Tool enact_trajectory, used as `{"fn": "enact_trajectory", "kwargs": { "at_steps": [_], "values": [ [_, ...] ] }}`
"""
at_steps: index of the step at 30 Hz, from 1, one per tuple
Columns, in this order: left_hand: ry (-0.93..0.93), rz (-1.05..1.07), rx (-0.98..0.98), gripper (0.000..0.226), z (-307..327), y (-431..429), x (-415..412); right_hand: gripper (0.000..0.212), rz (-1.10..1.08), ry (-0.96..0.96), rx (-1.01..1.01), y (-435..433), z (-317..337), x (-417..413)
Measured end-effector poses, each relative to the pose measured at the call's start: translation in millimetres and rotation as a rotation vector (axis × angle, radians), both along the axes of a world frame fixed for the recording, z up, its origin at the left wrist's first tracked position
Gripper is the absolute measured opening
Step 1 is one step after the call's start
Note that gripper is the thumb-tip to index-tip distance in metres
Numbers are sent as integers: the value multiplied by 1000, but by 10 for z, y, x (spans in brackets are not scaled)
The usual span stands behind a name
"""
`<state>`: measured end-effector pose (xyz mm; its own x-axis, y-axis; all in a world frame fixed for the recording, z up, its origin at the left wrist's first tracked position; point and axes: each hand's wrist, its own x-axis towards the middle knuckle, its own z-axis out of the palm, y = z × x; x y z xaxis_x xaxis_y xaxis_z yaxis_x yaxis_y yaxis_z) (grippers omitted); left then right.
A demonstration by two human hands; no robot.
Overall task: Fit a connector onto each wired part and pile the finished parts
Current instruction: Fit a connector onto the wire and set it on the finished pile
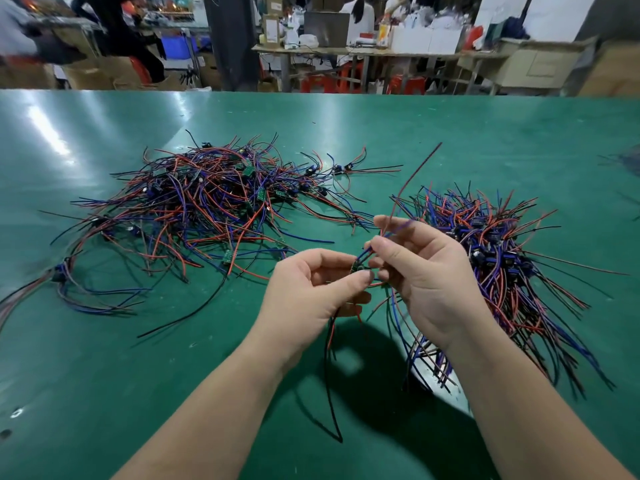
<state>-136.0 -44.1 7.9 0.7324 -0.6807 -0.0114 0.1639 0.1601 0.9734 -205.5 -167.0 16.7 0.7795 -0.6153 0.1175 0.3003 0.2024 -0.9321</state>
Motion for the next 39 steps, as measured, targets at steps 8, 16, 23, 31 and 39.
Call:
{"fn": "enact_trajectory", "kwargs": {
  "at_steps": [8,16,23,31,39],
  "values": [
    [-56,-18,19,3,-23,9,-7,25,133,110,-22,4,-41,-7],
    [-62,-237,79,16,49,86,5,8,180,208,-144,-149,100,-161],
    [-61,-471,116,5,70,150,48,12,-145,-23,12,-398,309,-324],
    [-42,-389,176,14,28,113,86,41,-272,57,223,-438,257,-251],
    [170,22,56,26,-58,-9,130,21,139,297,-631,-35,-5,-100]
  ]
}}
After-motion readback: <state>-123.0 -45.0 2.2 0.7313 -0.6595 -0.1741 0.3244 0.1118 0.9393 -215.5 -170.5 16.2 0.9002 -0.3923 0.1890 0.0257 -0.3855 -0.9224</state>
